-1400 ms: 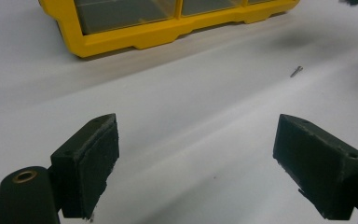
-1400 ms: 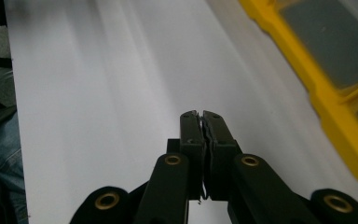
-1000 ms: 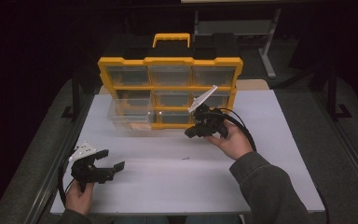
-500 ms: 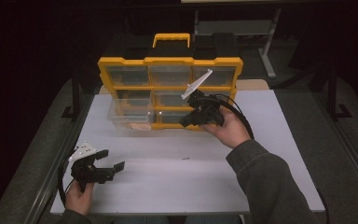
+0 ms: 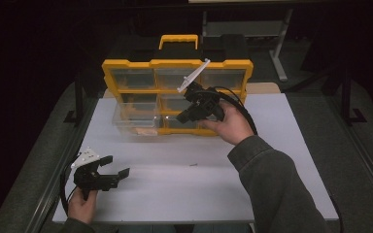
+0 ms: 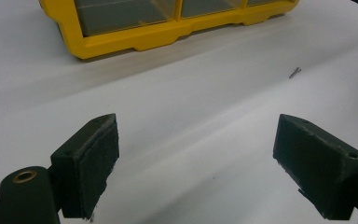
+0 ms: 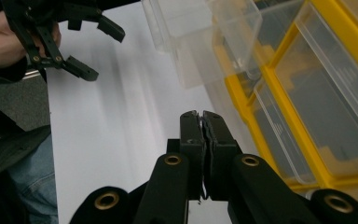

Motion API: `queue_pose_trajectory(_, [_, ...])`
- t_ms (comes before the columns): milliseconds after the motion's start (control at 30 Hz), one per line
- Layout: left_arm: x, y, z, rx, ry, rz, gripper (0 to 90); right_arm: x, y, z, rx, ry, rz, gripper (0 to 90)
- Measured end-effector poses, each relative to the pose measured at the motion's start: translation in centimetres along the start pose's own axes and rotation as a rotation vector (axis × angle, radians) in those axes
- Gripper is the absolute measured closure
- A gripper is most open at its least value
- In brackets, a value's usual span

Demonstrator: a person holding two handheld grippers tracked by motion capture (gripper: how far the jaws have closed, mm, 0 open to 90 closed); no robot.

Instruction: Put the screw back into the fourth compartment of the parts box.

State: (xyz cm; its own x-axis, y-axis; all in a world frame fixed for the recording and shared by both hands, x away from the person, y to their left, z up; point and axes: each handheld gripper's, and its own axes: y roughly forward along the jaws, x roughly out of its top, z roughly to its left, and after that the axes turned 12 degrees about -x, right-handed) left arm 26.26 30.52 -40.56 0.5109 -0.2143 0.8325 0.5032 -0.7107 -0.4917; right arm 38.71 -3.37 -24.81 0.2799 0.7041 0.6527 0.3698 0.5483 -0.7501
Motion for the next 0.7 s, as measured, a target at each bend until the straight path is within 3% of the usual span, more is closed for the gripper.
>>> queue_pose_trajectory(500, [0.0,-0.1,0.0,-0.003,-0.005,-0.001,13.8,4.5,1.3,0.6,0.022,-0.025,-0.019,86.5])
queue_pose_trajectory(700, [0.1,-0.2,0.0,-0.003,0.003,0.013,13.8,6.5,2.4,1.0,0.023,-0.037,0.003,86.4])
